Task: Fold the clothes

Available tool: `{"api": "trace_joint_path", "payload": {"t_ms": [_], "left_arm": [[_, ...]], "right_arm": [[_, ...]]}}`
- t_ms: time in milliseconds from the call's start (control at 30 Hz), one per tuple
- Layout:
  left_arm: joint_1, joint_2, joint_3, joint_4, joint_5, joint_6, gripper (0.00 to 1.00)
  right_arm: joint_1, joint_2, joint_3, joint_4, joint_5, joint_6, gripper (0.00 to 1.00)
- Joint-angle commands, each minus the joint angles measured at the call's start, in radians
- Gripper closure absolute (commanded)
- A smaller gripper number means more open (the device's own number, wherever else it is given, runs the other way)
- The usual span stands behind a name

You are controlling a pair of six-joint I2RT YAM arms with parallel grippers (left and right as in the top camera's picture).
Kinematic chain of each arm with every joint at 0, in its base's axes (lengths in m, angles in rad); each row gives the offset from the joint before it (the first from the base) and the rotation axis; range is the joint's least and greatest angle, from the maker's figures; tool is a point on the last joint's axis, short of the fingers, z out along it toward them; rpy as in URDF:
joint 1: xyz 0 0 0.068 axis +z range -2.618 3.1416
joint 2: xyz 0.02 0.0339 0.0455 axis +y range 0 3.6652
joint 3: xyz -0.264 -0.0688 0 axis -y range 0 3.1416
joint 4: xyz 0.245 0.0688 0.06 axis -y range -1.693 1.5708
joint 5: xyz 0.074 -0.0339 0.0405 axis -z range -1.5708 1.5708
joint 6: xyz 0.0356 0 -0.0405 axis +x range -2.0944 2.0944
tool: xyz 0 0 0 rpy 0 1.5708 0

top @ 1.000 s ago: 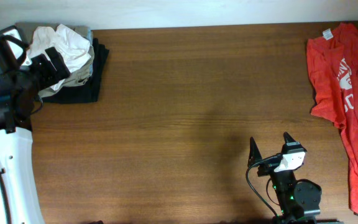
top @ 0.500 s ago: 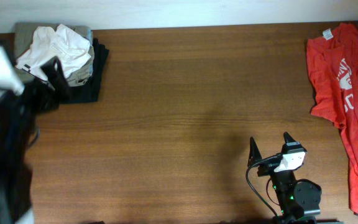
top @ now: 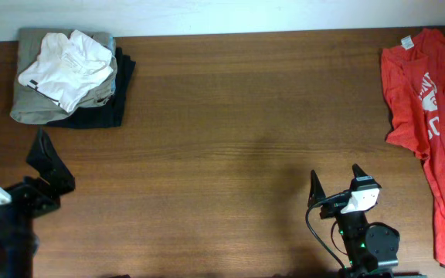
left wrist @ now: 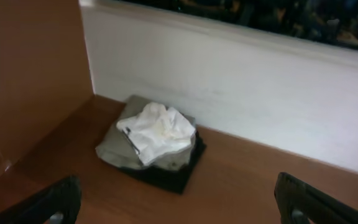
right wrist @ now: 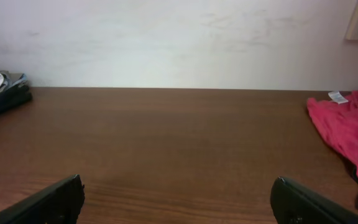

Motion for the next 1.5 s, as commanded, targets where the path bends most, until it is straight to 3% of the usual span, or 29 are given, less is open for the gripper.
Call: {"api": "trace_joint_path", "payload": {"t_ms": [0, 67, 233, 633, 1000, 1467], "left_arm": [[-0.050, -0.109, -0.196, 0.005, -0.027, 0.016, 0.01], [-0.059, -0.181, -0.348, 0.063, -0.031, 0.024, 0.01], [-0.069, -0.417, -0.806, 0.385, 0.013, 0.097, 0.01], [-0.069, -0.764, -1.350, 0.686, 0.050, 0.097, 0.01], [-0.071, -0.781, -1.558, 0.964, 0.090, 0.097, 0.01], [-0.071, -0.781, -1.559, 0.958, 0.095, 0.097, 0.01]], "right_arm": [[-0.008, -0.008, -0.005, -0.005, -0.005, -0.007, 0.01], [-0.008, -0.008, -0.005, -0.005, -0.005, -0.007, 0.01], [-0.008, -0.008, -0.005, -0.005, -0.005, -0.007, 0.01], [-0.008, -0.008, -0.005, -0.005, -0.005, -0.007, 0.01], [-0.008, -0.008, -0.005, -0.005, -0.005, -0.007, 0.01], [-0.008, -0.008, -0.005, -0.005, -0.005, -0.007, 0.02]]}}
